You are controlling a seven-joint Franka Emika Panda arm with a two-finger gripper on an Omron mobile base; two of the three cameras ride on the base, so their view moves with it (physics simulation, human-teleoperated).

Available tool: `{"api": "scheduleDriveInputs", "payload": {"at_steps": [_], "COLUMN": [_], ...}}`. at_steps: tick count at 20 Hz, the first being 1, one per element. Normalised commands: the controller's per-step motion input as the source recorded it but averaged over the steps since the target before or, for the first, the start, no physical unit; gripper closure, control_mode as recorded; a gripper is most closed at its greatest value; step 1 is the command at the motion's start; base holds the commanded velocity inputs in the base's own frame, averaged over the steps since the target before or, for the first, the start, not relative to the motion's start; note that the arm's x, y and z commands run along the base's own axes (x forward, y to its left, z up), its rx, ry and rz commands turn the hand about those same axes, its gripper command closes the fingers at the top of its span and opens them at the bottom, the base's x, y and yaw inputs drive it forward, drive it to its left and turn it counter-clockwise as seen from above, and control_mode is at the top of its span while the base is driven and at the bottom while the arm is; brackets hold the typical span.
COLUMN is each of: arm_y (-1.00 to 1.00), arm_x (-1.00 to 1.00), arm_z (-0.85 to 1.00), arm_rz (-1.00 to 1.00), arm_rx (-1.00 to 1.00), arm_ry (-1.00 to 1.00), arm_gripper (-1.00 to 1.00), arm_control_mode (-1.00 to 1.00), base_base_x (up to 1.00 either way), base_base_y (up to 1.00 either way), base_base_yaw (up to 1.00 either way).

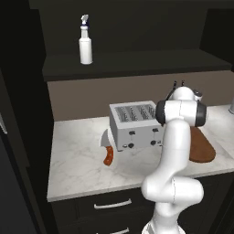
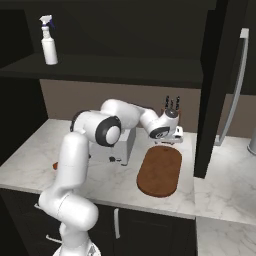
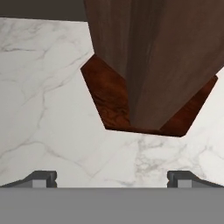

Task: Move the cutting board and knife to the sink. Then move spray from the cabinet to the counter.

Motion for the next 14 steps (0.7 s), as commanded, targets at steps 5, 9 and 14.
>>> {"api": "scheduleDriveInputs", "payload": {"at_steps": [5,9,14], "arm_y": [0.0,0.0,0.0], "arm_x": [0.06,0.07,0.09], "arm_z": [-0.09,-0.1,-0.1], "arm_rz": [0.0,0.0,0.0], "arm_rx": [0.0,0.0,0.0], "arm_ry": [-0.01,-0.02,-0.02], "arm_gripper": [-1.0,-1.0,-1.0], "arm_control_mode": [-1.0,-1.0,-1.0], "base_base_x": [0.0,0.0,0.0], "base_base_y": [0.0,0.0,0.0], "base_base_yaw": [0.0,0.0,0.0]}}
